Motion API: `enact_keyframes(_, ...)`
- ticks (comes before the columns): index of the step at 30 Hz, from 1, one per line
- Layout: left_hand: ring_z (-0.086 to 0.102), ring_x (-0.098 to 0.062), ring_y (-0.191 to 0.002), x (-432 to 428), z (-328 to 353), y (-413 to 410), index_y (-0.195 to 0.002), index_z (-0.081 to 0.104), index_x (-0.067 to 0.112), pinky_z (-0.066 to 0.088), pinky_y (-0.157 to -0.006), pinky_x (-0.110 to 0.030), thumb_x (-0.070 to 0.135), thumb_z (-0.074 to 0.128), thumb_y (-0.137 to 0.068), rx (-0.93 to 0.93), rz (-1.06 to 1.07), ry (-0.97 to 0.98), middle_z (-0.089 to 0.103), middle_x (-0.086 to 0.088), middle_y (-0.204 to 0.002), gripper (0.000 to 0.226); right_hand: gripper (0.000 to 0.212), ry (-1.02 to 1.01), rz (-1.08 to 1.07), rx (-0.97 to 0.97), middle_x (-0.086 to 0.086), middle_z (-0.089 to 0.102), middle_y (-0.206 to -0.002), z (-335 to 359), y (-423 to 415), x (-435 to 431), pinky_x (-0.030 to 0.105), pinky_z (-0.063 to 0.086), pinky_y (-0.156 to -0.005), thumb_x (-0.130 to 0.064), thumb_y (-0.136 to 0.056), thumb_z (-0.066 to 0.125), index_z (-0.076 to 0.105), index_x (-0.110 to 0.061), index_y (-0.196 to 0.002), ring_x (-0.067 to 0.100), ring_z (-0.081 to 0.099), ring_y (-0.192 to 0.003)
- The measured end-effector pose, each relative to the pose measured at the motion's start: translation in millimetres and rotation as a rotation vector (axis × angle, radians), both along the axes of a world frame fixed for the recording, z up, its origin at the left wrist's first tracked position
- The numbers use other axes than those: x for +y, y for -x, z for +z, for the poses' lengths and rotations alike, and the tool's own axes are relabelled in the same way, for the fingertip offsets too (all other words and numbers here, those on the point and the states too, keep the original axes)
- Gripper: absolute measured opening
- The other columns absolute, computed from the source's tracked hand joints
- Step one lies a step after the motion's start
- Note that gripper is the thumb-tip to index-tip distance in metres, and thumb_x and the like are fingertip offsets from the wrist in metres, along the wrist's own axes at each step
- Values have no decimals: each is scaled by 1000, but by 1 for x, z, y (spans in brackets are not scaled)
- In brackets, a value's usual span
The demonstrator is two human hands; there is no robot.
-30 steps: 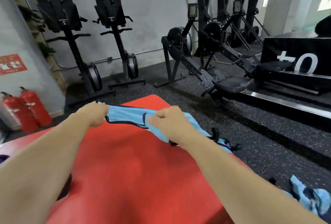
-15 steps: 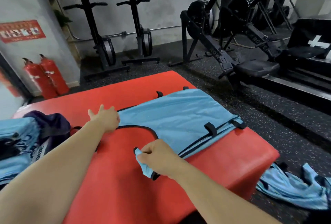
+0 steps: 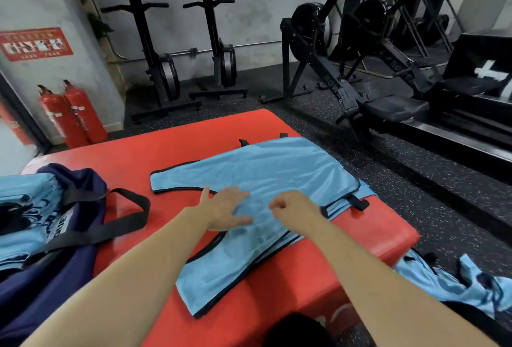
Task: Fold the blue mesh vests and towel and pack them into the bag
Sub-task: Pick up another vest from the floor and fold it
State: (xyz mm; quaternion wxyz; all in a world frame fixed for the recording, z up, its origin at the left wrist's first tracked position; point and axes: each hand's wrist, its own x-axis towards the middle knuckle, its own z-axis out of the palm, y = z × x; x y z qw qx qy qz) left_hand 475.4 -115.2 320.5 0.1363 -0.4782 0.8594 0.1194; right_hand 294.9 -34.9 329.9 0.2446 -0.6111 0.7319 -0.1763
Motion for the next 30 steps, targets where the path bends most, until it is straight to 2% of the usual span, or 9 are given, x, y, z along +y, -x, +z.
enact_keyframes(2,-10,-15,-151,9,-6,5,-155,-5,38,-19,-113,-58,76,43,-85,-111,-86,21,-9,2,-164,93,31,-25,-2,360,-1,59,-129,-6,26,1,41,30,-105,-29,-94,47,60,-30,-122,24,45,-124)
enact_keyframes(5,-13,-16,-150,16,-16,-1,-152,-18,37,-20,-110,-60,80,40,-82,-275,-173,75,-17,0,-163,101,37,-132,24,547,7,48,-134,-15,36,12,45,27,-104,-40,-96,44,52,-24,-129,29,42,-125)
enact_keyframes(9,-8,-16,-151,12,-7,-24,-150,-21,39,-19,-111,-61,85,40,-77,-389,-181,82,-16,3,-163,106,44,-91,50,561,12,41,-137,-25,6,24,44,31,-102,-42,-98,40,47,-17,-134,31,40,-126)
enact_keyframes(17,-11,-18,-151,26,14,-89,-153,-14,37,-18,-112,-57,88,49,-66,-576,-59,66,-8,3,-164,120,45,39,234,325,12,49,-134,-30,-33,48,46,31,-103,-41,-98,41,51,-16,-134,31,43,-125)
enact_keyframes(20,-4,-16,-152,39,16,-80,-155,-2,36,-11,-116,-53,74,58,-77,-443,18,76,-4,3,-165,105,37,178,149,272,7,55,-129,-24,-6,50,42,33,-101,-34,-97,43,56,-21,-129,28,46,-123)
enact_keyframes(23,25,-11,-146,51,8,-49,-151,24,38,10,-119,-40,57,59,-85,-193,20,134,20,9,-161,77,29,242,-2,231,6,59,-120,-23,36,51,38,39,-95,-26,-95,47,63,-21,-119,27,52,-115)
enact_keyframes(25,43,-9,-134,60,3,-17,-140,44,37,26,-111,-32,60,55,-84,-20,5,172,43,13,-149,61,28,214,-164,213,9,60,-119,-26,67,52,36,43,-89,-22,-94,48,64,-18,-116,29,54,-112)
enact_keyframes(28,57,-7,-116,72,0,44,-125,59,32,37,-105,-31,76,36,-65,215,58,119,62,12,-128,78,34,158,-439,226,13,55,-127,-29,109,53,38,42,-93,-24,-92,50,57,-14,-124,33,49,-119)
enact_keyframes(30,58,-8,-114,71,-3,82,-124,61,28,39,-104,-33,68,51,-79,284,69,126,64,10,-124,61,40,108,-582,210,15,49,-133,-30,131,52,40,38,-99,-26,-92,50,52,-9,-129,34,44,-123)
